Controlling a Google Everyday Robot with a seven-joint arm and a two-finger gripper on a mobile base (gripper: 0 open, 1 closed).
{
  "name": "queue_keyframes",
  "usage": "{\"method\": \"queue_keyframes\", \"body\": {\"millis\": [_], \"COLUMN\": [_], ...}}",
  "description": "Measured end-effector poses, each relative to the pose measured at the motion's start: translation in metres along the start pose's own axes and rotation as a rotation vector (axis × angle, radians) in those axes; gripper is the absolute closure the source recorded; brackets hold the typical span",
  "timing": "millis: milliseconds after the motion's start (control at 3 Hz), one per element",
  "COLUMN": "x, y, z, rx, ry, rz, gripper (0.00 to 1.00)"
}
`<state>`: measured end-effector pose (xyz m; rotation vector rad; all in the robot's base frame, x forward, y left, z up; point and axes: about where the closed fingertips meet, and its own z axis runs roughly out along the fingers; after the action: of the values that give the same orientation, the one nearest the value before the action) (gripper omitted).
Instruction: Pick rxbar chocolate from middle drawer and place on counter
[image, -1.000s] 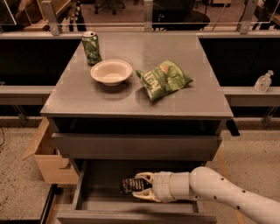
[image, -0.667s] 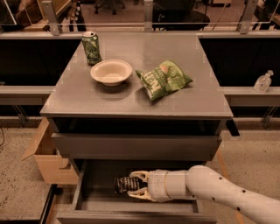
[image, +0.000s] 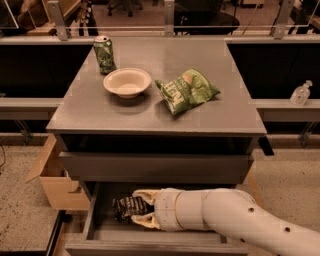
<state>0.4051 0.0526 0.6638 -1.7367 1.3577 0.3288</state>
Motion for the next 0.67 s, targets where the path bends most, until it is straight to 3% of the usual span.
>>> {"method": "queue_keyframes", "body": {"millis": [333, 667], "x": [-0.0358, -0.0359], "y": [-0.0118, -0.0118], "z": [-0.02, -0.02], "rx": [0.031, 0.031], "ry": [0.021, 0.021], "rz": [-0.085, -0.085], "gripper": [1.0, 1.0]}}
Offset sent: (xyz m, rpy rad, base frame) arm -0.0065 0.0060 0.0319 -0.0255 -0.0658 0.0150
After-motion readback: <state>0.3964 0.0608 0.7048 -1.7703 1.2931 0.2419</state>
